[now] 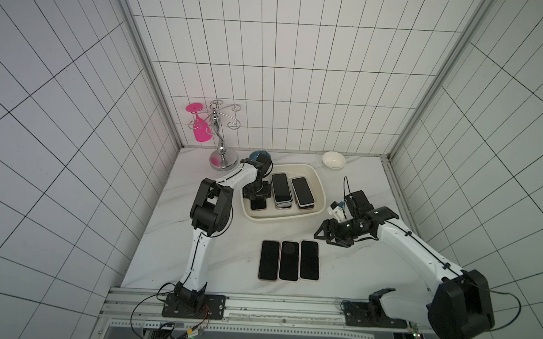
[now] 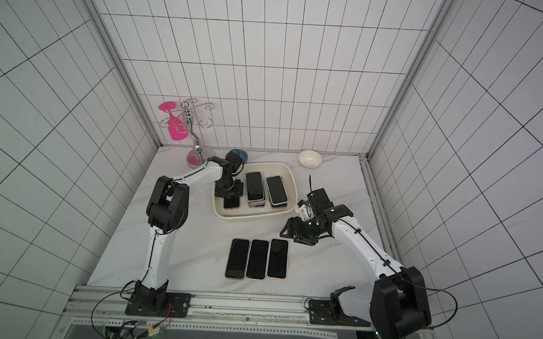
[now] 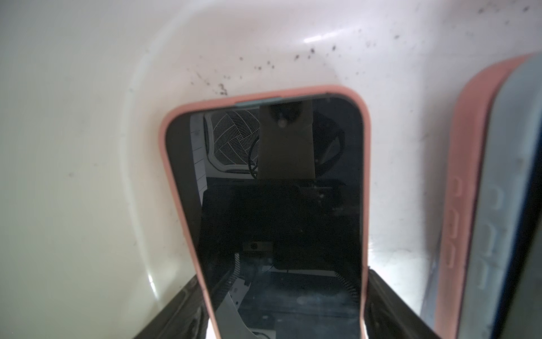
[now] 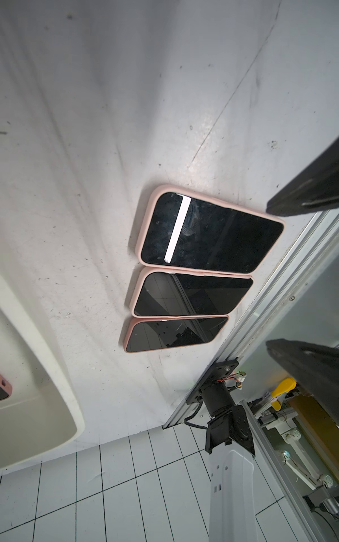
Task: Take the phone out of the storage box
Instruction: Pick up the phone from the storage box.
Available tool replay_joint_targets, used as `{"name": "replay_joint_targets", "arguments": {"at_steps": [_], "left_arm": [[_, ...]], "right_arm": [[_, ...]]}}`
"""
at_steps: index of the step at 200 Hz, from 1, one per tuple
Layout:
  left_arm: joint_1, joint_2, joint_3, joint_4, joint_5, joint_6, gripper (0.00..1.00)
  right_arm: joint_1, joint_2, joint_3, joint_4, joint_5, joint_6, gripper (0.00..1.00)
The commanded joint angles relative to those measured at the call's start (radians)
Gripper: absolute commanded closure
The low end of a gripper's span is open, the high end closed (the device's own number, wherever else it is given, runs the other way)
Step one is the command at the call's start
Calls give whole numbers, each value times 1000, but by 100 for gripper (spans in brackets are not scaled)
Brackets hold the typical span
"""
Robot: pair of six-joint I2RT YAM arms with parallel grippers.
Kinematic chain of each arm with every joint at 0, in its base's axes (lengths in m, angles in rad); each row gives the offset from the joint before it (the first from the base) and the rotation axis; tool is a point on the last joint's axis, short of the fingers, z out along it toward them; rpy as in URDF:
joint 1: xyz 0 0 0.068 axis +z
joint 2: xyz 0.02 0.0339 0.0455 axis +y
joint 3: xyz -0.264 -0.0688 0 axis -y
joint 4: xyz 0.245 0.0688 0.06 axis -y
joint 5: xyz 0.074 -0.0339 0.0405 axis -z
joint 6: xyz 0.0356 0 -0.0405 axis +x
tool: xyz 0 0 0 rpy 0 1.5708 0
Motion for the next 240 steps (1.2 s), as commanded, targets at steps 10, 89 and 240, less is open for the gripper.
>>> {"name": "replay_joint_targets", "arguments": {"at_steps": [10, 89, 240], "left_arm": [[3, -114, 19, -6, 6, 66, 39], [-23, -189, 80, -99, 30, 137, 40], [-174, -332, 75, -159, 211, 169, 41]], "right_arm": [[-45, 34, 107, 19, 0, -23, 30], [-138, 250, 420, 21, -40, -32, 31], [-37, 786, 940, 105, -307, 107, 34]]}}
